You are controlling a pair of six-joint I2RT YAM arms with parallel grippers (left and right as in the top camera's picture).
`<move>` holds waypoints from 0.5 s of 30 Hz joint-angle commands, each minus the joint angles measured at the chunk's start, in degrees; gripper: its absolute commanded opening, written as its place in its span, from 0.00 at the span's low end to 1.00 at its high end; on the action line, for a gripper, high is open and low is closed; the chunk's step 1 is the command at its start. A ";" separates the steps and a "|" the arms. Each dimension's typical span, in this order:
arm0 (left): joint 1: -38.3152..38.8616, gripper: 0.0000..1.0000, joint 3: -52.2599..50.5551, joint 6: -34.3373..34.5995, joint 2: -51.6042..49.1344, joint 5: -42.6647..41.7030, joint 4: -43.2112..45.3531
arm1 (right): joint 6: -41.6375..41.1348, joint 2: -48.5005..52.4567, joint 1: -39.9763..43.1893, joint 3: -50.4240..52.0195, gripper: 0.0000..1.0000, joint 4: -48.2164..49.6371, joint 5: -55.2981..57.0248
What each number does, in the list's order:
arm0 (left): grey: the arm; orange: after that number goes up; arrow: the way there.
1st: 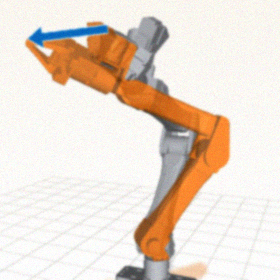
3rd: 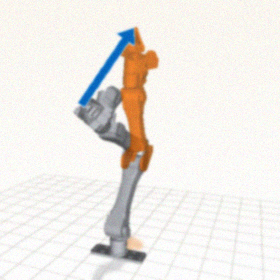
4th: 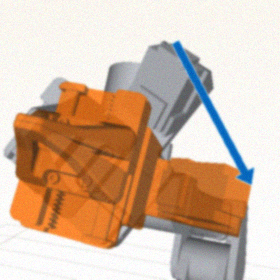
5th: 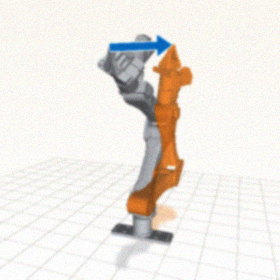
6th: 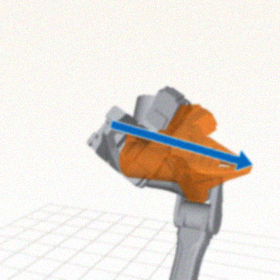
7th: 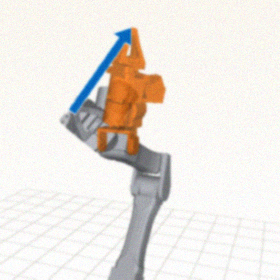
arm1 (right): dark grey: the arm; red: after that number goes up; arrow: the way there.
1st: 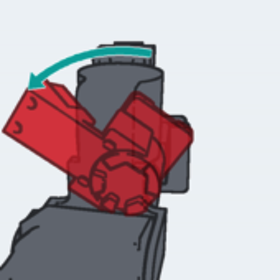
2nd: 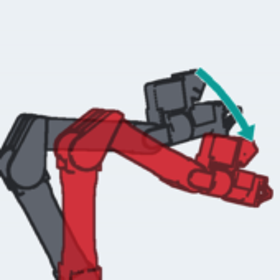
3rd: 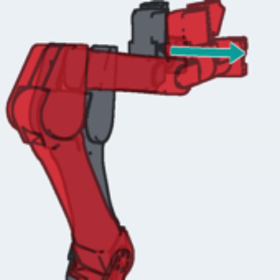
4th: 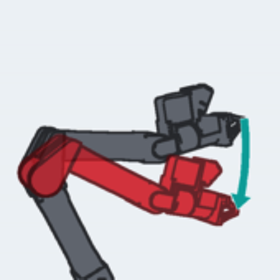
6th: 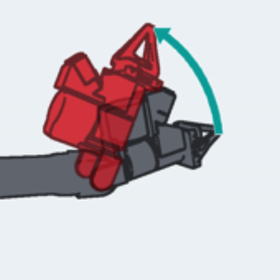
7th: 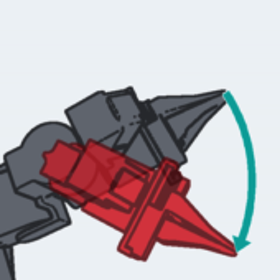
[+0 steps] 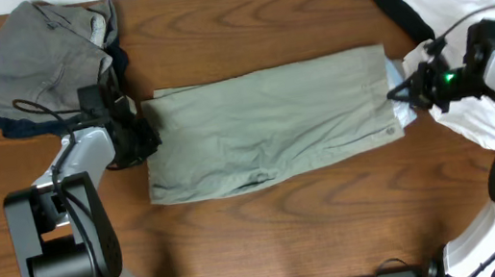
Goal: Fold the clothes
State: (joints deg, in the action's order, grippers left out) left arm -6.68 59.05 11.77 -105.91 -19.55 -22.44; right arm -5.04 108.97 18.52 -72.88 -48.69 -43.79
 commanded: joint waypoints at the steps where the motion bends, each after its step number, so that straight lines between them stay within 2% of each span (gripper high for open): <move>1: 0.72 0.06 -0.70 -0.31 -2.75 0.28 -0.13 | 1.97 -4.85 -2.34 -2.62 0.01 -0.59 -1.33; 9: 2.32 0.06 -0.70 -0.31 -2.75 0.28 0.07 | -2.25 -8.66 -14.69 -3.30 0.01 2.58 -1.51; 15: 3.58 0.06 -0.70 -0.31 -2.75 0.31 0.66 | -9.38 -8.57 -26.43 -3.30 0.01 12.81 -1.42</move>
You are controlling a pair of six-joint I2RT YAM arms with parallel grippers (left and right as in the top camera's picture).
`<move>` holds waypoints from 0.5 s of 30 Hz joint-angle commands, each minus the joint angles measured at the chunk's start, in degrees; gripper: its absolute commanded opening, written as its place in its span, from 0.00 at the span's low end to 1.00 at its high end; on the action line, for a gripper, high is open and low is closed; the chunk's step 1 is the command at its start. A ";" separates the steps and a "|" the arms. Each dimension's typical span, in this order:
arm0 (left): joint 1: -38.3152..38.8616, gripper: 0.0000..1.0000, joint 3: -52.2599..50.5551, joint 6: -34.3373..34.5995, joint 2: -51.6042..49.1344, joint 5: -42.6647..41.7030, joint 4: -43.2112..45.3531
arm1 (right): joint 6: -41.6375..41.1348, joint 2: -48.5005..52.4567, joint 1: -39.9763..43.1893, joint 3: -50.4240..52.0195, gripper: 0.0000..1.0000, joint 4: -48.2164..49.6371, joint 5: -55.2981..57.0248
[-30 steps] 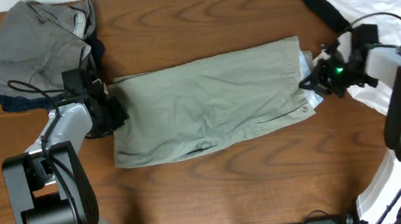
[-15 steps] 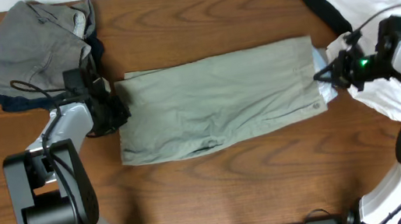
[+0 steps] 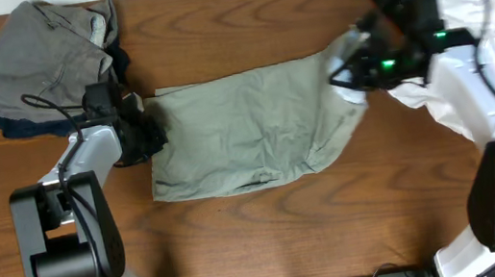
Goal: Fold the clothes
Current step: 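Fold the right end over toward the left gripper with the right gripper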
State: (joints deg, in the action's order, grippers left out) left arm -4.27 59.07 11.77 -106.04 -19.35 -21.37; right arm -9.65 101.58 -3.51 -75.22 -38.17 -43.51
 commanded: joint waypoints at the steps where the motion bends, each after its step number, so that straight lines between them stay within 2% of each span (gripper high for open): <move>1: 1.25 0.06 -0.72 -0.31 -2.62 0.11 -0.37 | -6.08 -1.18 -6.29 -0.96 0.01 4.66 -1.70; 8: 1.25 0.06 -0.72 -0.31 -2.62 0.11 -0.37 | -11.89 -1.18 -16.39 -1.01 0.01 17.14 -1.86; 15: 1.25 0.06 -0.72 -0.31 -2.62 0.13 -0.26 | -12.20 -1.18 -21.94 -2.97 0.01 20.85 -2.32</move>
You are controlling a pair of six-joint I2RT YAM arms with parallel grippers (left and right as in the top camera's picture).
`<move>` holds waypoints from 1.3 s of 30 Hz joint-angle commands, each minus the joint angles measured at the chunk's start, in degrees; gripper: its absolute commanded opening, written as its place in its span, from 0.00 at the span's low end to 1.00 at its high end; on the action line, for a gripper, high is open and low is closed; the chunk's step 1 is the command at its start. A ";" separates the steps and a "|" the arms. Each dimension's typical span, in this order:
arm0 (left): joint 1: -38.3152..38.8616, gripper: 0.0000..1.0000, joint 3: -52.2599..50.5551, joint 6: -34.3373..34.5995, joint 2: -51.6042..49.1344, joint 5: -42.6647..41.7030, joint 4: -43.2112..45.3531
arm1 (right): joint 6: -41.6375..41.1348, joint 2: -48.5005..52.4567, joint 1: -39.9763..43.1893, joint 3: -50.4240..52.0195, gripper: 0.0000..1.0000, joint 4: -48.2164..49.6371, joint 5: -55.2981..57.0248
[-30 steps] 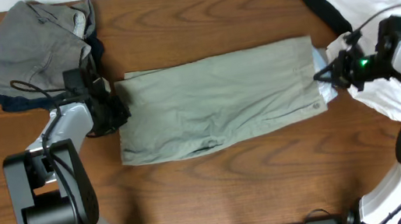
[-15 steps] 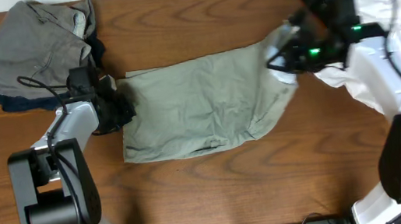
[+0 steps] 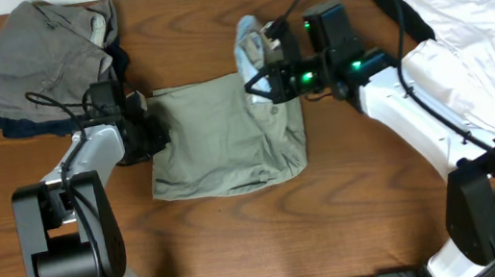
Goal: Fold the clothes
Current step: 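Fold the right end over toward the left gripper with the right gripper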
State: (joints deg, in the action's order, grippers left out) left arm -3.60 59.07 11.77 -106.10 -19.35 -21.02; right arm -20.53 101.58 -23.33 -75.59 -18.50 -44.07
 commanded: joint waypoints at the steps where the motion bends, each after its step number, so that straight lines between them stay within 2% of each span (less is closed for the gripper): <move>1: 0.57 0.06 -0.72 -0.31 -2.56 0.15 -0.50 | -1.44 -1.18 -2.89 -2.62 0.01 1.84 -1.29; 8: 0.57 0.06 -0.72 -0.31 -2.56 0.13 -0.37 | -2.69 -1.14 -8.13 -2.62 0.01 4.22 9.22; 20: 0.57 0.06 -0.72 -0.31 -2.56 0.13 -0.31 | -8.85 4.87 -15.37 -2.62 0.01 16.39 22.91; 27: 0.57 0.06 -0.72 -0.33 -2.56 0.13 -0.31 | -12.22 10.21 -17.55 -2.62 0.01 25.73 23.80; 36: 0.42 0.06 -0.63 -0.35 -1.90 0.11 -2.27 | -12.70 12.02 -19.52 -2.62 0.01 26.47 24.59; 37: 0.28 0.07 -0.63 -0.35 -1.40 0.11 -2.89 | -12.72 12.02 -19.56 -2.62 0.01 26.49 24.57; 39: 0.00 0.17 -0.63 -0.35 -0.33 0.13 -3.61 | -13.09 12.02 -19.56 -2.62 0.01 26.36 24.52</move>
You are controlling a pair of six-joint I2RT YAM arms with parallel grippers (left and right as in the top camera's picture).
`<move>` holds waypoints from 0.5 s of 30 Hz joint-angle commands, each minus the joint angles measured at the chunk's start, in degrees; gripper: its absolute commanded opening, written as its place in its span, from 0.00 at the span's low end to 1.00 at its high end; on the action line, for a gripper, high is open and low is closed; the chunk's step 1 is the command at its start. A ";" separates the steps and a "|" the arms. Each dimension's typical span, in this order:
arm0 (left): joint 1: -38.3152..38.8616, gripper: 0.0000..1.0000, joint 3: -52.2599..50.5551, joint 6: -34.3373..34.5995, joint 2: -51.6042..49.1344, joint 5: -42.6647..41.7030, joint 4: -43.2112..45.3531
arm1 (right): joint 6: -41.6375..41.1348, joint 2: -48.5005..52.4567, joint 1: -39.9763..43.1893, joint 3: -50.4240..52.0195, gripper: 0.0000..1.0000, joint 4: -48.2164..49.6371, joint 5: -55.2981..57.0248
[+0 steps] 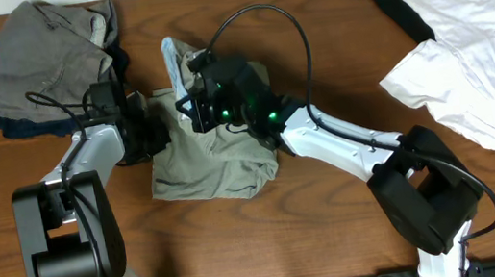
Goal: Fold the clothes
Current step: 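Fold the right end over toward the left gripper with the right gripper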
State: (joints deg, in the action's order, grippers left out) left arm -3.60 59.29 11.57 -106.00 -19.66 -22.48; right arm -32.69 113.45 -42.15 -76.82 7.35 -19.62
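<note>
Pale green shorts (216, 157) lie mid-table, doubled over on themselves. My right gripper (191, 96) is shut on their lifted end, whose pale inner lining (176, 59) sticks up above the left part of the garment. My left gripper (152, 132) sits at the shorts' left edge, pressed against the cloth; its fingers are hidden under the wrist, so whether it grips cannot be told.
A grey folded garment (47, 60) on dark blue cloth rests at the back left. A white T-shirt (469, 20) with a green logo over black cloth covers the back right. Bare wood lies in front of the shorts.
My right gripper has carried the shorts' end further left, from the middle of the garment to over its left part. The folded bundle is now narrower. The left arm stayed put.
The shorts first lay spread full length, my right gripper at their right end and my left at the left edge. Then the right end was lifted and stood further left at each moment, now above the left part, doubling the shorts over.
</note>
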 commanded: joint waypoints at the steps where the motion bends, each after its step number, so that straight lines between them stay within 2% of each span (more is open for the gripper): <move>1: -0.20 0.22 -0.85 -0.13 0.22 0.44 -2.38 | -1.07 0.15 -0.74 -1.40 0.01 0.44 -0.11; 4: -1.29 0.33 -0.85 -0.09 2.51 0.44 -3.17 | -1.16 0.15 -0.83 -1.40 0.01 0.28 -0.37; 7: -2.62 0.39 -0.85 -0.07 5.05 0.44 -3.91 | -1.16 0.15 -0.90 -1.40 0.01 -0.15 -0.39; 15: -6.86 0.41 -0.85 2.56 12.55 4.76 -5.86 | -1.16 0.15 -1.07 -1.40 0.01 -1.27 -1.81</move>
State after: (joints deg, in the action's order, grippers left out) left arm -8.86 58.83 12.47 -96.23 -17.89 -27.88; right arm -33.30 113.49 -42.35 -76.82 6.35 -20.14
